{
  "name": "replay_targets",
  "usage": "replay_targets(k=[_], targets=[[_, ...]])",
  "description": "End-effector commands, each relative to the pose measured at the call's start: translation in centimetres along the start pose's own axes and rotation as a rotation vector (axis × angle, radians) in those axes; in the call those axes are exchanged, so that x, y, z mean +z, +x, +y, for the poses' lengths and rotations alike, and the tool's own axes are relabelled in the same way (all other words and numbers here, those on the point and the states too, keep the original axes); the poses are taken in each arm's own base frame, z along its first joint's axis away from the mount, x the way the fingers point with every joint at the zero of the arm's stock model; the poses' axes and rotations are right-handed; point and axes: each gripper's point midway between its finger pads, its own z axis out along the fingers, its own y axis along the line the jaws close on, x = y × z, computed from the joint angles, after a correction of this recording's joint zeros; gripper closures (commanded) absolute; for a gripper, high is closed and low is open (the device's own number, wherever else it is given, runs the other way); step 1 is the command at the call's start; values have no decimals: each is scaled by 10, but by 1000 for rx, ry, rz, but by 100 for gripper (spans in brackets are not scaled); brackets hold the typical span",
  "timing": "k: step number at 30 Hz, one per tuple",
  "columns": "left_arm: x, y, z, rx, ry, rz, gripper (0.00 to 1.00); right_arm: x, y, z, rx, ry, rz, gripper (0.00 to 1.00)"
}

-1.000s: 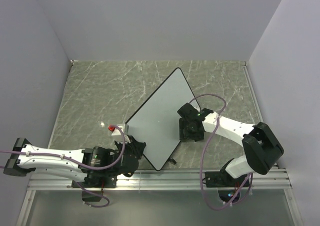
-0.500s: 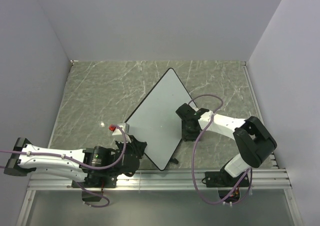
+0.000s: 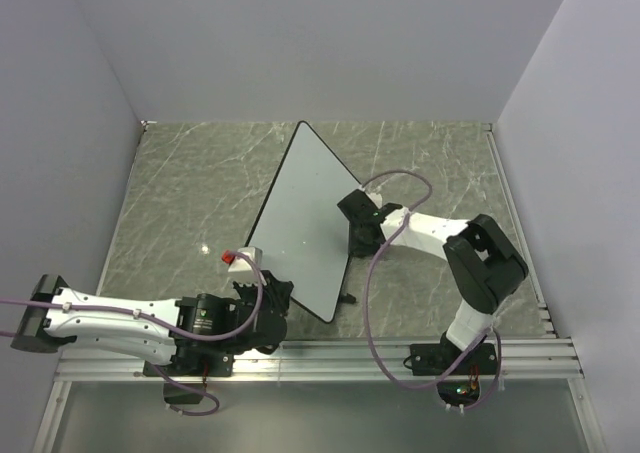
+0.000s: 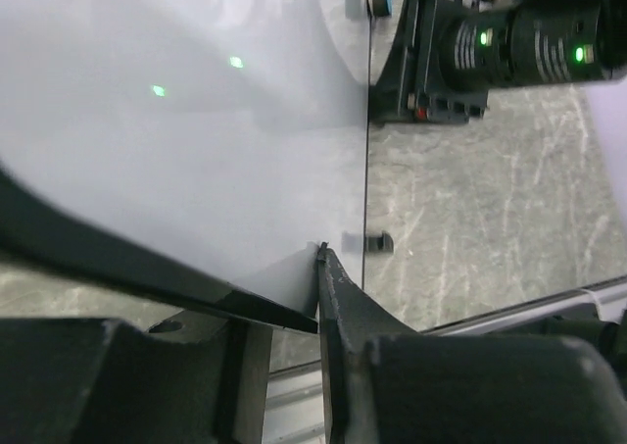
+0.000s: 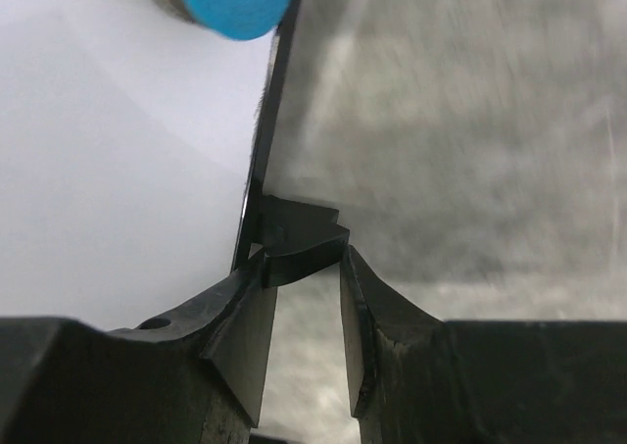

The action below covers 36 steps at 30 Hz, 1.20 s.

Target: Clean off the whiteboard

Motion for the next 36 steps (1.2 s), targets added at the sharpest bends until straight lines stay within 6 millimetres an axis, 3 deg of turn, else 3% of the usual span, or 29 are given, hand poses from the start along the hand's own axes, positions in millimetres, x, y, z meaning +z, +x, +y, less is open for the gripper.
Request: replay_targets(k=[1,4,11,18,20,28,36], targets=[[-3,23,35,276,-77,105,100,20,-45,12,89,-5,-117,62],[0,22,35,289,-98,90,100,21,-76,17,131,17,-159,62],[10,20,32,340,-143,52,100,32,-115,12,210,94,-158,64],[11,24,40,283,-165,60,100,21,-113,3,262,96,-163,64],[11,26,42,252,-172,63,100,21,-101,-4,270,107,-148,66],[11,35,45,240,-184,94,100,-15,-84,-4,347,7,-159,52],[8,33,41,231,-167,107,100,-75,-108,9,379,-133,-271,42]])
